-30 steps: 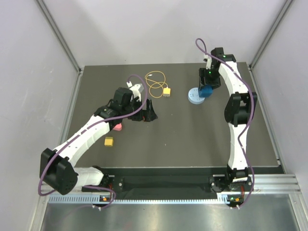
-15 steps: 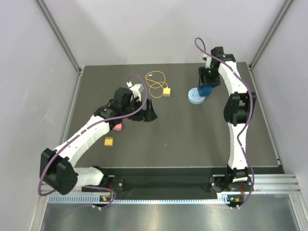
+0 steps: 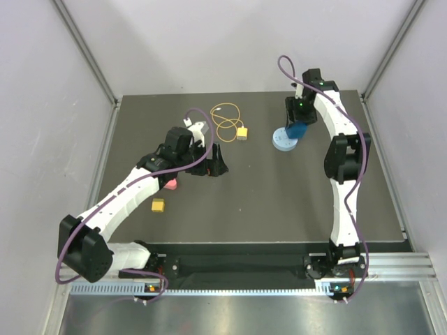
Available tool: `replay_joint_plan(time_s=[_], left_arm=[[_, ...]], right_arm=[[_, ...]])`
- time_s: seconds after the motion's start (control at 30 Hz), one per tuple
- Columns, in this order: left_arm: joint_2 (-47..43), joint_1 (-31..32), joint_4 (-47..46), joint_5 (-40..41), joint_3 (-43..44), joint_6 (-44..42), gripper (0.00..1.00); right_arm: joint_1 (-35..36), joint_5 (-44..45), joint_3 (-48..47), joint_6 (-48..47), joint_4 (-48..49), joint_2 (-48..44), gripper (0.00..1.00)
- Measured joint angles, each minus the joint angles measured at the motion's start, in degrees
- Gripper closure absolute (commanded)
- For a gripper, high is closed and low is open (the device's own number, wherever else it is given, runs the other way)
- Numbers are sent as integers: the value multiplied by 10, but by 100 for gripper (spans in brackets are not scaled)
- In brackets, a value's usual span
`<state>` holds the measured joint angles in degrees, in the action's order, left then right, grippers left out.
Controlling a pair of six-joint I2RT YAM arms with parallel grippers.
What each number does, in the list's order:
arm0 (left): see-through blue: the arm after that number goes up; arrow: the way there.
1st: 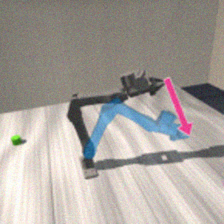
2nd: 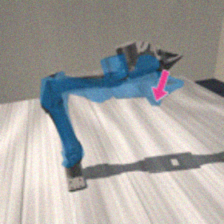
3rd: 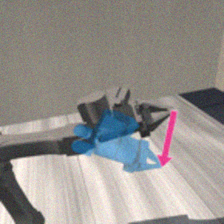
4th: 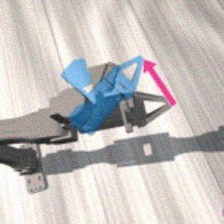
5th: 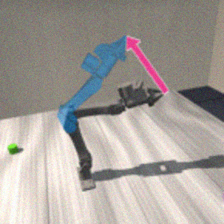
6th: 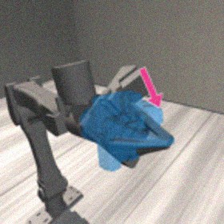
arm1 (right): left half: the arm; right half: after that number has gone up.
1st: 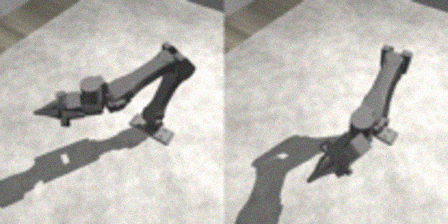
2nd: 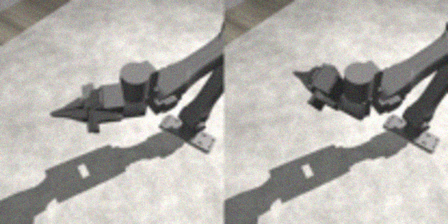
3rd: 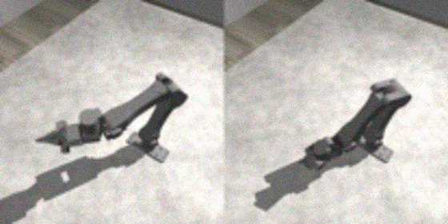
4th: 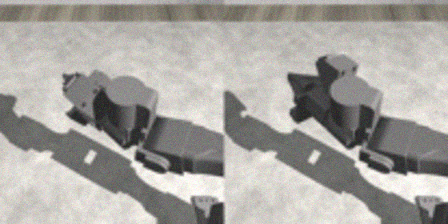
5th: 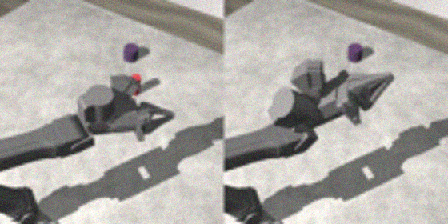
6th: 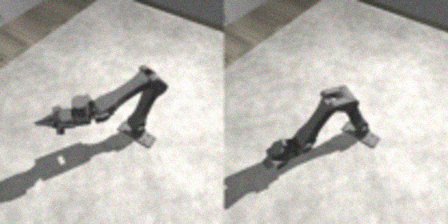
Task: Insert the plug
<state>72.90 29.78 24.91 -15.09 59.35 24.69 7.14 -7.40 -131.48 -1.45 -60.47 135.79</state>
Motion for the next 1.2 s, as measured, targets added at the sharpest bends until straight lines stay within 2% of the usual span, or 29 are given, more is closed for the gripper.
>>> replay_joint_plan(time_s=[0.47,1.2], left_arm=[[0,0,0,0,0,0,2],[0,0,0,1,0,0,2]], right_arm=[[17,49,31,8,35,-16,100],[7,19,77,-34,69,-40,100]])
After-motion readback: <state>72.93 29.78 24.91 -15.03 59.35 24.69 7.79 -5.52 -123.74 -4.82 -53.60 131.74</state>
